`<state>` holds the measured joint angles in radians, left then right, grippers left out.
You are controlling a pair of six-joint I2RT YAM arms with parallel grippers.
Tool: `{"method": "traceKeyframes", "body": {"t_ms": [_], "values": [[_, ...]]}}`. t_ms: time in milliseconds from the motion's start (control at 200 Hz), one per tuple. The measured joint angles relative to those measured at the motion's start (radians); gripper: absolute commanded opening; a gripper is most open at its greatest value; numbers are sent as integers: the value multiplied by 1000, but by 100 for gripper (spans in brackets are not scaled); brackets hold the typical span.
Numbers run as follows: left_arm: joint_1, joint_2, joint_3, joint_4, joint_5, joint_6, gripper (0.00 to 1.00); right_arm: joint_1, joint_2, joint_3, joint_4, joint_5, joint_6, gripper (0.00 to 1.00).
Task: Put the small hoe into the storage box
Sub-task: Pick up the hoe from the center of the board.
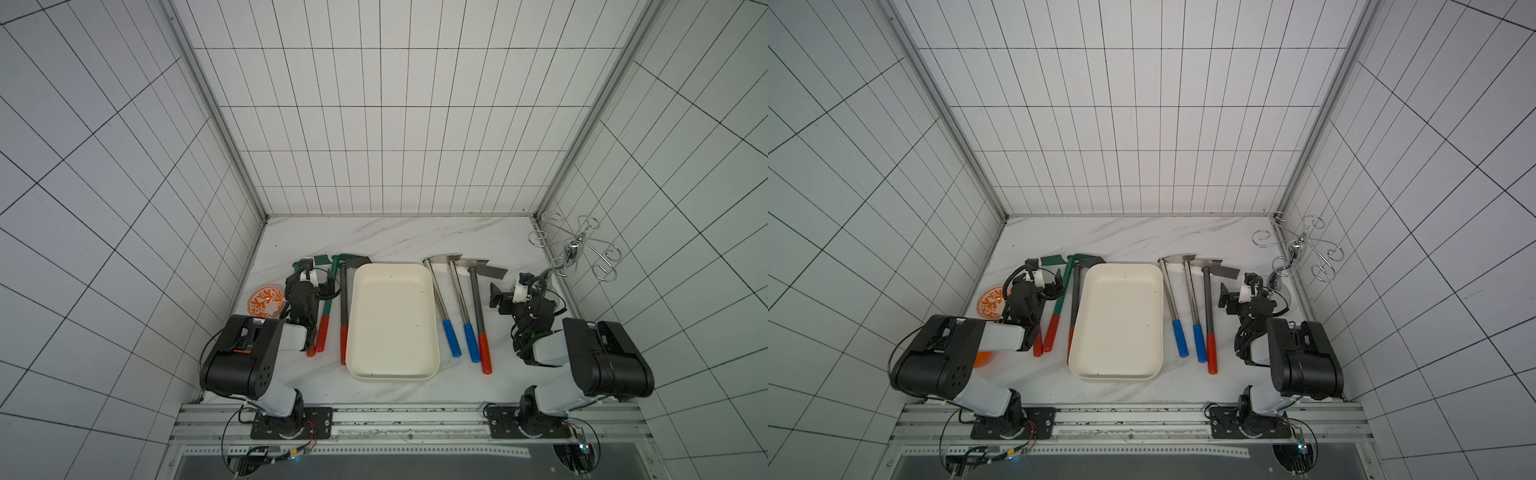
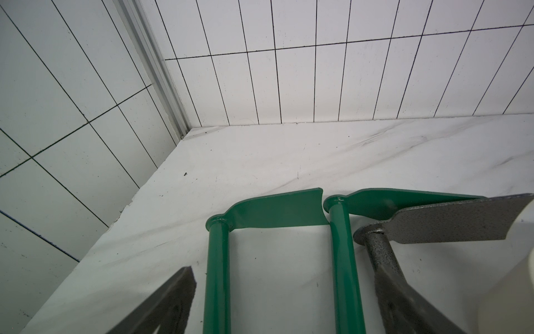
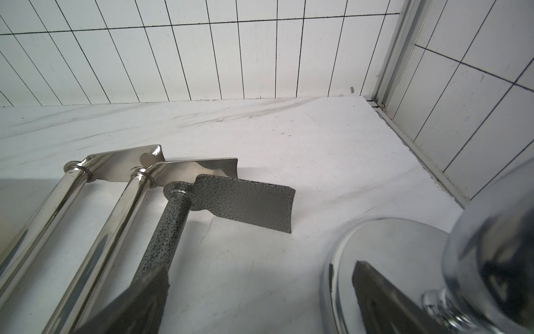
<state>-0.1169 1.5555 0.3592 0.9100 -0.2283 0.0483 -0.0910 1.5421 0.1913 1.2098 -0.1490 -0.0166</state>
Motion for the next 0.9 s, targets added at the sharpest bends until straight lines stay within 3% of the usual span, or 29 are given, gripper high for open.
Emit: {"method": "traceKeyframes", "body": {"t_ms": [900], "values": [[8, 0, 0, 6, 13, -11, 98, 0, 0, 0, 0, 10, 1, 100]]}}
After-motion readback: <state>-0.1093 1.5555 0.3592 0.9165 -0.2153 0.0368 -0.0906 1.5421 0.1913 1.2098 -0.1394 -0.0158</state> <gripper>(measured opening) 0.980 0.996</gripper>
